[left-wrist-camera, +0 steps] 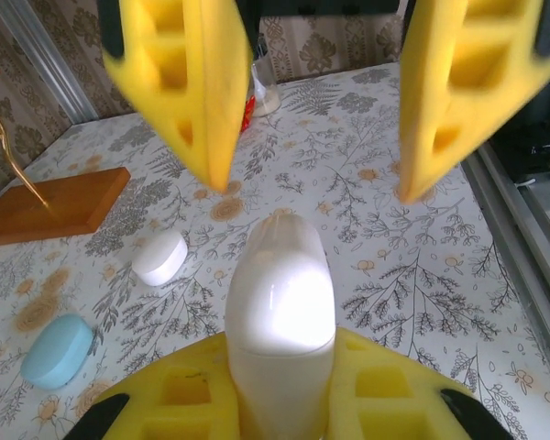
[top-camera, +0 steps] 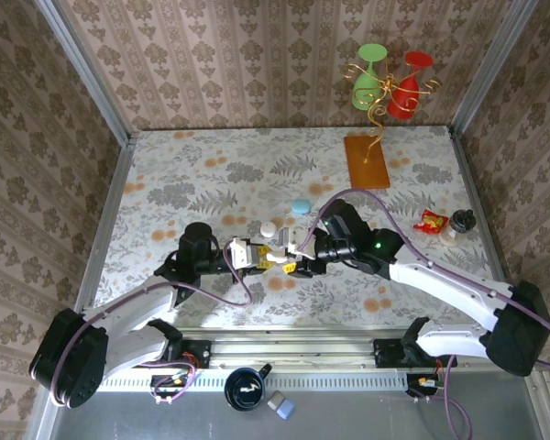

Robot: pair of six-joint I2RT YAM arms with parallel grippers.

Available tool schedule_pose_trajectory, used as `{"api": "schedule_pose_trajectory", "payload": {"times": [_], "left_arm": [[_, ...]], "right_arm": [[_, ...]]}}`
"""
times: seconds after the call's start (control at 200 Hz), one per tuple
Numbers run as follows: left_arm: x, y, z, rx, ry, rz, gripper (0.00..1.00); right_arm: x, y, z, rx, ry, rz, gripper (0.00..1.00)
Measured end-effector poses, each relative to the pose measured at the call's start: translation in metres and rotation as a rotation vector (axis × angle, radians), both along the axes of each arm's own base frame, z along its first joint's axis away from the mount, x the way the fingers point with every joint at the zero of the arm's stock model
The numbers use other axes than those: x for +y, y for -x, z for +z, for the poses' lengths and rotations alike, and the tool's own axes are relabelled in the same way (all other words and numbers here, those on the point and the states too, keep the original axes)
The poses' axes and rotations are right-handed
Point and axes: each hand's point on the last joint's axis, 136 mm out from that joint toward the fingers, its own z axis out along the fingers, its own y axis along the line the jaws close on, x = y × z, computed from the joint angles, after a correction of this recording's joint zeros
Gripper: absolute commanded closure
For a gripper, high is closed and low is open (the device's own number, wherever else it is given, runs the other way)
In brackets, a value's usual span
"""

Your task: Insert the wireless bluetooth earbuds into the charging case

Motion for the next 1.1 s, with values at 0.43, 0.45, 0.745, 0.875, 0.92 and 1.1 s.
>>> {"api": "schedule_pose_trajectory", "payload": {"times": [0.43,0.45,0.745,0.875,0.92,1.1], "left_arm": [[-0.003,0.004,-0.001,0.003,0.000,-0.018,1.00],[-0.003,0.004,0.000,0.003,0.001,-0.019,1.00],[-0.005,0.000,0.001,-0.002,0.012,-0.010,0.37],[-0.004,-0.008,0.003,-0.018,0.024,0.036,0.19],[-0.003,-0.011,0.001,-0.021,0.023,0.062,0.10],[0.008,-0.021,-0.014,-0.012,-0.008,0.174,0.00]], "right_arm": [[0.008,-0.007,-0.038,0.040,0.080,0.031,0.78],[0.008,-0.007,-0.038,0.040,0.080,0.030,0.79],[0.006,-0.011,-0.038,0.058,0.061,-0.001,0.87],[0.001,-0.017,-0.044,0.112,0.021,-0.073,0.87],[-0.003,-0.022,-0.047,0.142,0.003,-0.118,0.87],[-0.021,-0.050,-0.061,0.340,-0.072,-0.398,0.86]]}}
